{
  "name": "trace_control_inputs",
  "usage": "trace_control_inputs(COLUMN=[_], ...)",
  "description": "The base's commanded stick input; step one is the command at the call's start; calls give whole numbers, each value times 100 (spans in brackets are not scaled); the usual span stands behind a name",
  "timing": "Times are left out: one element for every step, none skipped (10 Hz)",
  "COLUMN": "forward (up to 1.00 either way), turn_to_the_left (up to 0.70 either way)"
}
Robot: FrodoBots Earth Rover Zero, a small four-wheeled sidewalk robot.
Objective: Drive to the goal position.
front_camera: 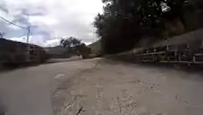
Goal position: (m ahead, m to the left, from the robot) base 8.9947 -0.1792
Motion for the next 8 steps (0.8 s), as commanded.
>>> trace_control_inputs(forward=[70, 70, 70, 70, 70, 70, 70, 70], turn_to_the_left=[0, 0, 0, 0, 0, 0, 0, 0])
